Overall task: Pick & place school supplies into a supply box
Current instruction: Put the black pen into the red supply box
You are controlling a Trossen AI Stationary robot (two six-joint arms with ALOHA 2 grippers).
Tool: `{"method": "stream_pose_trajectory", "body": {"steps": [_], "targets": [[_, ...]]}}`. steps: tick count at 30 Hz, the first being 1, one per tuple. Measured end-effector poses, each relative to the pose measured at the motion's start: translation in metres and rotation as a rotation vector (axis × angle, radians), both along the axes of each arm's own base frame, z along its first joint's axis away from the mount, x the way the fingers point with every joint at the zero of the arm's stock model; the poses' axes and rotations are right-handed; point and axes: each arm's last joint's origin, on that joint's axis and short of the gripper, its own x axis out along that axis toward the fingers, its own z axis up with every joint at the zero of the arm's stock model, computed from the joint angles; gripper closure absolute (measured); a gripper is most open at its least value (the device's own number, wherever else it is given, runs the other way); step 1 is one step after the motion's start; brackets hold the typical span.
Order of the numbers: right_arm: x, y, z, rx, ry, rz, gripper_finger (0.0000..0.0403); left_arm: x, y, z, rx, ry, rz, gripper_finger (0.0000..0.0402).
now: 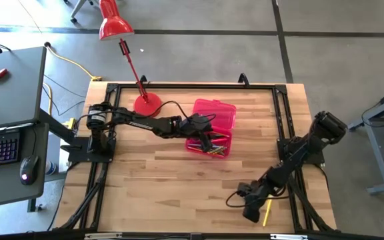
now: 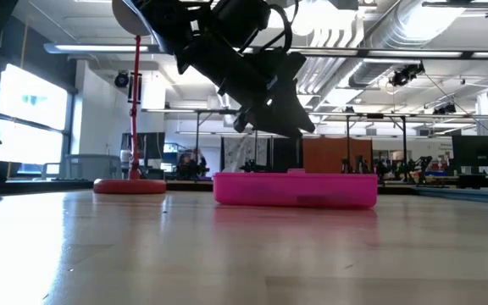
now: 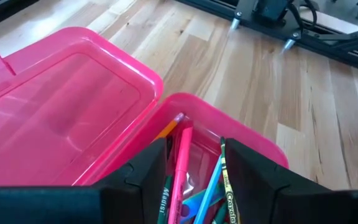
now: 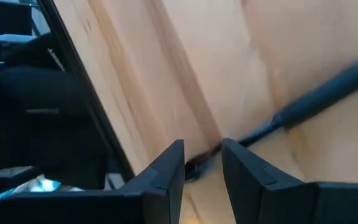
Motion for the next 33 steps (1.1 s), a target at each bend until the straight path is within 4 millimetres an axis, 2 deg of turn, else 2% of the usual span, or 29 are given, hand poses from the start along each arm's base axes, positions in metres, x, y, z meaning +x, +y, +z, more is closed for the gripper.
{"method": "stream_pose_trajectory", "body": {"steps": [5,10,16,21,25,33], "targets": [[0.01,-0.011,0.002,-0.068,-0.083,-0.036,0.0315,0.001,0.0,0.001,0.001,-0.014,0.0,0.0206],[0.012,-0.021,0.019,0.023,-0.068,-0.034,0.0316,0.003,0.0,0.004,-0.002,-0.054,-0.009,0.0206],[-0.001,-0.035,0.049,0.061,-0.082,-0.048,0.0325,0.003,0.0,0.005,-0.003,-0.057,-0.012,0.0206],[-0.019,-0.047,0.062,0.014,-0.016,-0.141,0.0351,0.003,0.0,0.004,-0.008,-0.054,-0.02,0.0206],[-0.02,-0.044,0.059,-0.039,-0.04,-0.184,0.0374,0.002,-0.001,0.004,-0.029,-0.056,-0.008,0.0206],[-0.014,-0.035,0.035,-0.116,0.018,-0.201,0.0401,0.002,-0.001,0.003,-0.057,-0.047,0.008,0.0206]]}}
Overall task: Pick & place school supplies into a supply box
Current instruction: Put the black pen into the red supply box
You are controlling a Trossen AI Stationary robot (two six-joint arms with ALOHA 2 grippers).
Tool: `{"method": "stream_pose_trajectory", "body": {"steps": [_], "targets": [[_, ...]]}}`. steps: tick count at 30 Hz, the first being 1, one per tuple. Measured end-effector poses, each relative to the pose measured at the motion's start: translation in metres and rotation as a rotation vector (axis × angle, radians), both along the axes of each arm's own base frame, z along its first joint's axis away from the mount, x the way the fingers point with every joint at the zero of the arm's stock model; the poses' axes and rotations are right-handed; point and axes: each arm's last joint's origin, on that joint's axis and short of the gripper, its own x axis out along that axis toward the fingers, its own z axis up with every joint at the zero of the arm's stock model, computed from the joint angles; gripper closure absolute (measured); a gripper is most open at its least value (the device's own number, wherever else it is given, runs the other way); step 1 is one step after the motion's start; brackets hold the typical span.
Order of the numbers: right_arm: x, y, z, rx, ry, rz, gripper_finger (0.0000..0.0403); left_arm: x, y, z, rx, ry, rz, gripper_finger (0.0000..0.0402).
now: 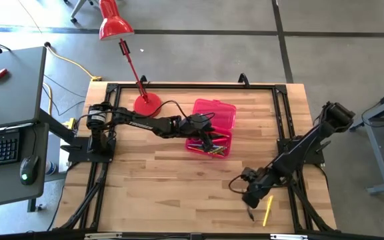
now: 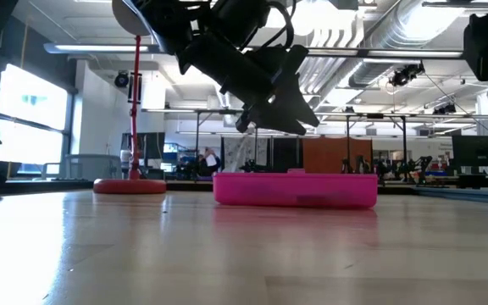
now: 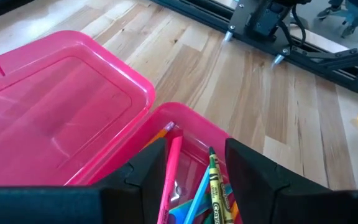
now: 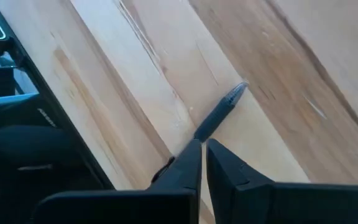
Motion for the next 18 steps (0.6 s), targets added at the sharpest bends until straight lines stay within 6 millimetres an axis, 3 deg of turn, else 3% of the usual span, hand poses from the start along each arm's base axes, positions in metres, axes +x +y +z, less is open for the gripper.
{"method": "stream_pose_trajectory", "body": {"steps": [18], "targets": [[0.0096,-0.001,-0.0019,-0.03,-0.079,0.006,0.04,0.0003,0.0001,0.001,0.002,-0.009,0.002,0.0206]]}}
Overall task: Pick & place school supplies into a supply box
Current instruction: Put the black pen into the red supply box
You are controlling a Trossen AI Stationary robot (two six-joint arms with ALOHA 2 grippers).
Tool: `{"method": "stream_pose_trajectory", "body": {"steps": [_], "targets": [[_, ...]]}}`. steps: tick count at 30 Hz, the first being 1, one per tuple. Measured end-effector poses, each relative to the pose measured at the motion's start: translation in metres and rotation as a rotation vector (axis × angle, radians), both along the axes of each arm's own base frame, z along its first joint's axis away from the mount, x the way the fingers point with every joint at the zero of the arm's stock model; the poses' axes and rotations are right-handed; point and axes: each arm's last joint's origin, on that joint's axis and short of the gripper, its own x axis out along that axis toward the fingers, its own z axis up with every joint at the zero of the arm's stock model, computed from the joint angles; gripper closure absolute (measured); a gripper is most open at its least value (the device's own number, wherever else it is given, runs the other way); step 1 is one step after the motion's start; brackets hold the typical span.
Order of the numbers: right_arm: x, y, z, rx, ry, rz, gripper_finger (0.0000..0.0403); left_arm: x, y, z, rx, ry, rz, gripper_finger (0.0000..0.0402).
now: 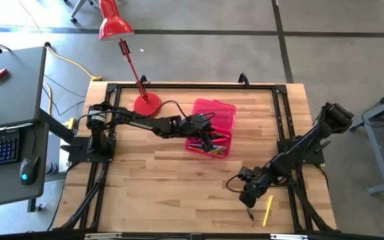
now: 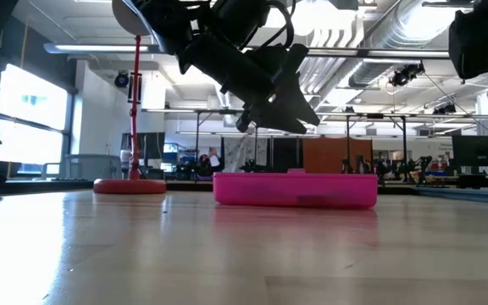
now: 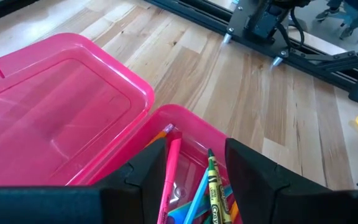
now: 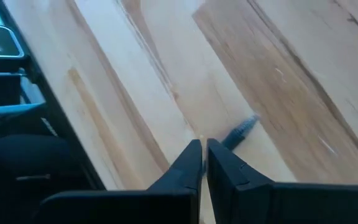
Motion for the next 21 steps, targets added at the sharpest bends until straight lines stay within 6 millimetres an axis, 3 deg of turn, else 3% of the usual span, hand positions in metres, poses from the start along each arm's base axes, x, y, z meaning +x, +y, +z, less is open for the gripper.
{"method": "stream_pose_trajectory", "body": {"steps": [14,21], "targets": [[-0.0007,-0.0017,-0.0008,-0.044,-0.009,0.007,0.0399,0.0,0.0,0.0,0.0,0.0,0.0,0.0206],[-0.0002,-0.001,-0.0012,-0.094,-0.052,0.08,0.0367,0.0,0.0,0.0,0.0,0.0,0.0,0.0206]]}}
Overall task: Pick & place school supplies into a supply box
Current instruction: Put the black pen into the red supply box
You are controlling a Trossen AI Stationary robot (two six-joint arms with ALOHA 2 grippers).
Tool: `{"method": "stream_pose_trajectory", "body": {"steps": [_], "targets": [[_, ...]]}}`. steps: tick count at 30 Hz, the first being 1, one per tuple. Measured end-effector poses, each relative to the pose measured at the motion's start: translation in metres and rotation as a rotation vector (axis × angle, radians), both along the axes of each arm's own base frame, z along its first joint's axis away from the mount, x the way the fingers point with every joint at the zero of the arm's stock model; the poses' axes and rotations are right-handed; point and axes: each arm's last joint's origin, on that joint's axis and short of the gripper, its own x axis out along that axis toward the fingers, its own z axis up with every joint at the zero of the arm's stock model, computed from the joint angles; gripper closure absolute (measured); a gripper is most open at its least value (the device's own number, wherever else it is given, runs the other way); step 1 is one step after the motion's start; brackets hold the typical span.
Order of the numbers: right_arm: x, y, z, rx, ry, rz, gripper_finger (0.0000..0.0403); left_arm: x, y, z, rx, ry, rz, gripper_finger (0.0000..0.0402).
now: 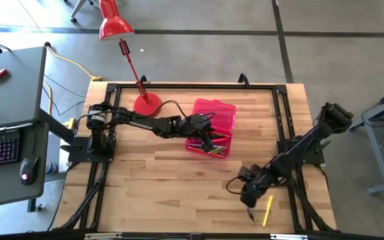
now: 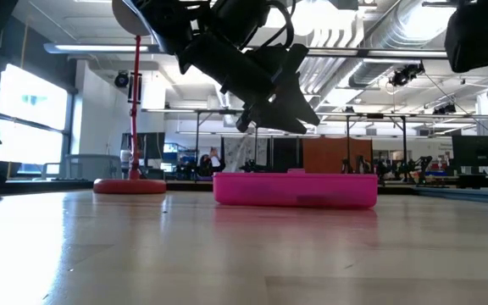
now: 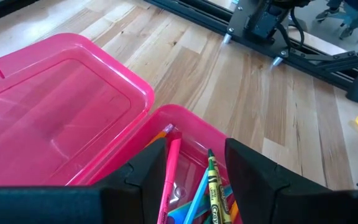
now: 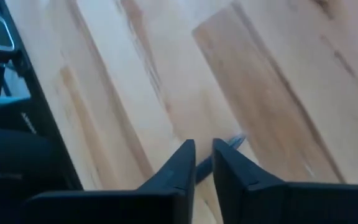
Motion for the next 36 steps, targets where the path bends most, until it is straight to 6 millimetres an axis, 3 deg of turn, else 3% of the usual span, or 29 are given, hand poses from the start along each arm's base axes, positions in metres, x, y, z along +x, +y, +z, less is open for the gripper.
{"method": "stream_pose_trajectory", "body": {"steps": [5,10,16,21,36], "targets": [[-0.007,0.006,-0.001,0.023,0.04,0.006,0.0325,0.0,0.0,0.0,0.0,0.0,0.0,0.0206],[-0.014,0.005,-0.004,0.063,0.122,-0.285,0.0314,0.0,0.0,0.0,0.0,0.0,0.0,0.0206],[-0.013,0.011,-0.003,0.182,0.155,-0.423,0.0317,0.0,0.0,0.0,0.0,0.0,0.0,0.0206],[-0.012,0.016,-0.015,0.223,0.271,-0.463,0.0317,0.0,0.0,0.0,0.0,0.0,0.0,0.0206],[-0.004,0.016,-0.023,0.202,0.256,-0.402,0.0304,0.0,0.0,0.0,0.0,0.0,0.0,0.0206]]}}
